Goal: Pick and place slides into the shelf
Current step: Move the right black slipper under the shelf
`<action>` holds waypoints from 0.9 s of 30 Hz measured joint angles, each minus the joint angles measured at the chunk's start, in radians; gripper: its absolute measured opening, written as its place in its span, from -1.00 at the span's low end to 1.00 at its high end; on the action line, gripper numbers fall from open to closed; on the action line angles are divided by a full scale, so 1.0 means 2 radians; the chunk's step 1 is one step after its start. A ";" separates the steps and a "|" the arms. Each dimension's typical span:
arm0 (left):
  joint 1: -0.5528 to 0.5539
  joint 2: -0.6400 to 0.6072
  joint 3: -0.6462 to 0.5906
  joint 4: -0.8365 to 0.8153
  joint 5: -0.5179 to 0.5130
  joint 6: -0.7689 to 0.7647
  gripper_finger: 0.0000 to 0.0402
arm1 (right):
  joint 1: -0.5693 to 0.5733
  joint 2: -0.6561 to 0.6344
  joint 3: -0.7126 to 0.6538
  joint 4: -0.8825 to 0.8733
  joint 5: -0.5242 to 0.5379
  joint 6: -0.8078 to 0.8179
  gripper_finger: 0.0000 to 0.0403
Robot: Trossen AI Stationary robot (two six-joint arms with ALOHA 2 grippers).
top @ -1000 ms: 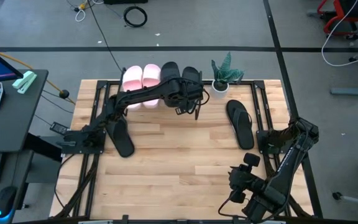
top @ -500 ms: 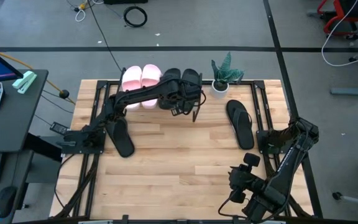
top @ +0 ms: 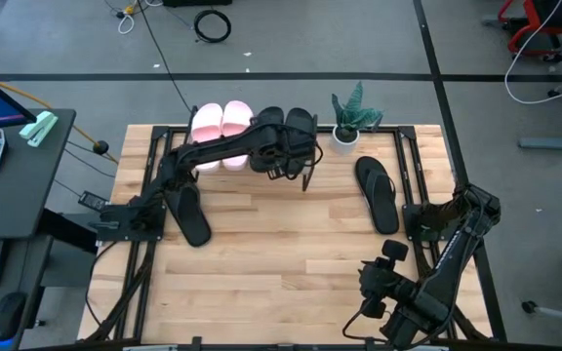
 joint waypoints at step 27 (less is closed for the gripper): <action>-0.356 -0.139 0.003 -0.002 0.072 -0.206 -0.97 | -0.039 -0.035 -0.308 0.033 0.026 0.315 -0.46</action>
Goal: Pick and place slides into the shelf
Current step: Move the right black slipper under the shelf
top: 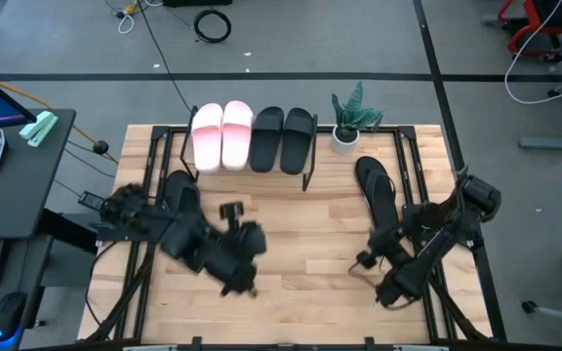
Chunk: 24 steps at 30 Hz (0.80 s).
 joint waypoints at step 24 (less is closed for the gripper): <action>-0.127 0.000 0.000 0.000 -0.053 -0.032 -0.93 | -0.216 -0.432 -0.229 0.273 0.015 -0.176 -0.46</action>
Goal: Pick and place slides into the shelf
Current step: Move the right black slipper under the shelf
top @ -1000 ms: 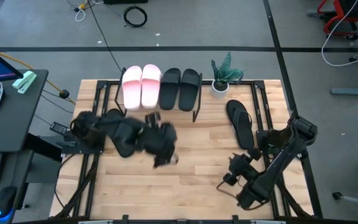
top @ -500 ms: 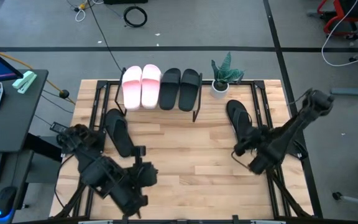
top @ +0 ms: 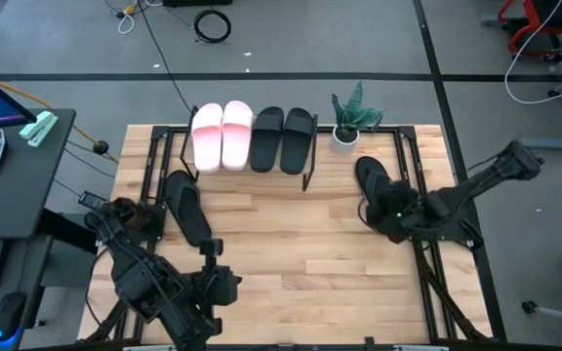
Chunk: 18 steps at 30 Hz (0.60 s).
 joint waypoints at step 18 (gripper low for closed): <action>0.027 0.001 0.000 0.000 0.000 0.016 -0.94 | -0.254 0.161 0.000 0.151 -0.101 -0.230 -0.47</action>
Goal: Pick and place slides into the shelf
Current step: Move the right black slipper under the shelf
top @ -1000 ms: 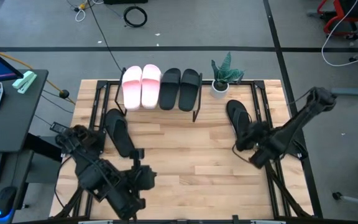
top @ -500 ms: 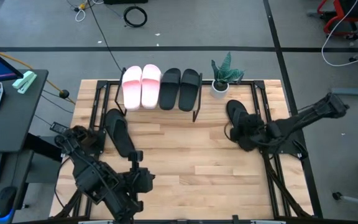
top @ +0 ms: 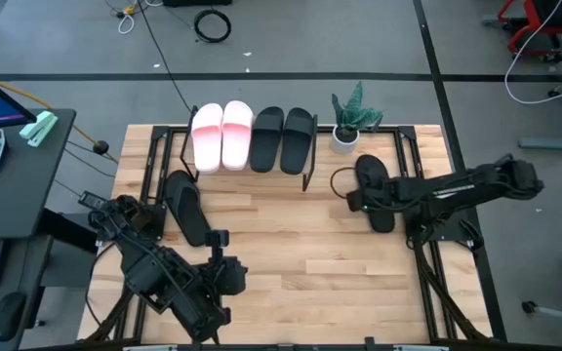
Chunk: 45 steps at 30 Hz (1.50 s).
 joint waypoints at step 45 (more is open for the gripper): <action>-0.120 0.000 0.000 0.000 -0.079 -0.136 -0.97 | 0.320 0.183 0.096 0.408 -0.008 -0.006 -0.98</action>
